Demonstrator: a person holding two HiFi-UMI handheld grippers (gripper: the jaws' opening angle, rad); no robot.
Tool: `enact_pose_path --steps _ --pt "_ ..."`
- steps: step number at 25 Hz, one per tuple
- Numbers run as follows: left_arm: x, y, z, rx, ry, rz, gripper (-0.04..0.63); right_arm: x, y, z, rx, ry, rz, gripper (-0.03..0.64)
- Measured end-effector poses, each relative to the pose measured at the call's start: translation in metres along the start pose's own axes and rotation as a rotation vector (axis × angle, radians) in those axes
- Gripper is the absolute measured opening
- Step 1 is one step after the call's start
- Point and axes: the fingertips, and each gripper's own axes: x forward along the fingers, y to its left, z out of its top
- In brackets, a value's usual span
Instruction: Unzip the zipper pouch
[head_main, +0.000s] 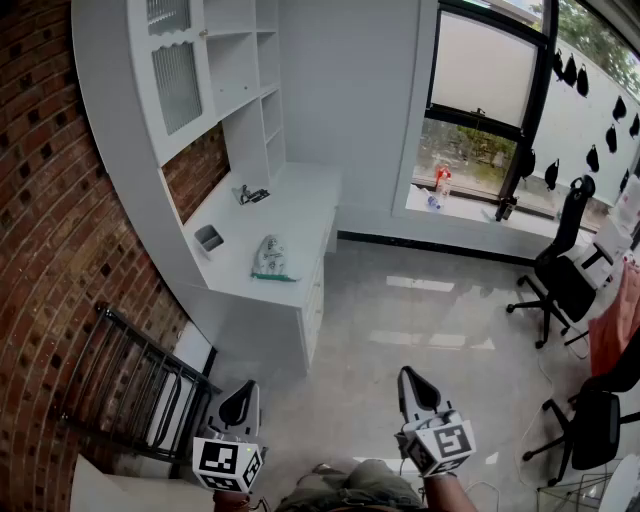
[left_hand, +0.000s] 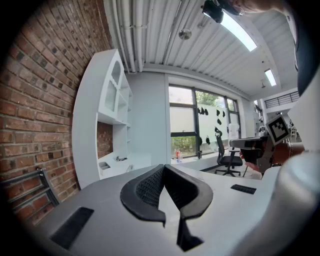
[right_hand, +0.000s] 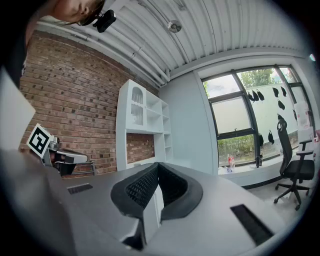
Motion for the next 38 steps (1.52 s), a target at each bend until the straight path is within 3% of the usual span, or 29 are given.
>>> enact_pose_path --steps 11,14,18,19,22,26,30,33,38 --pt "0.004 -0.011 -0.005 -0.019 0.015 -0.008 0.003 -0.006 -0.004 0.002 0.022 -0.025 0.014 0.002" --pt "0.012 -0.018 -0.001 -0.05 -0.016 -0.003 0.003 -0.012 -0.005 0.01 0.081 -0.087 0.055 0.002" --pt "0.019 -0.032 0.013 -0.084 -0.077 -0.019 0.005 -0.009 -0.007 0.007 0.064 -0.073 0.097 0.006" --pt "0.019 -0.034 0.015 -0.08 -0.084 -0.015 0.005 -0.008 -0.009 0.007 0.074 -0.075 0.107 0.013" --pt "0.019 -0.036 0.021 -0.07 -0.097 -0.009 0.014 -0.002 -0.012 0.008 0.107 -0.077 0.161 0.122" --pt "0.022 -0.037 0.024 -0.067 -0.098 -0.003 0.195 0.01 -0.013 0.003 0.073 -0.038 0.22 0.212" --pt "0.032 -0.042 0.032 -0.129 -0.118 -0.021 0.326 0.025 -0.016 0.002 0.064 -0.003 0.282 0.341" --pt "0.045 -0.049 0.033 -0.101 -0.107 -0.019 0.468 0.036 -0.021 0.003 0.048 0.006 0.313 0.413" --pt "0.074 -0.062 0.034 -0.073 -0.071 -0.046 0.555 0.058 -0.038 0.004 0.047 0.009 0.32 0.553"
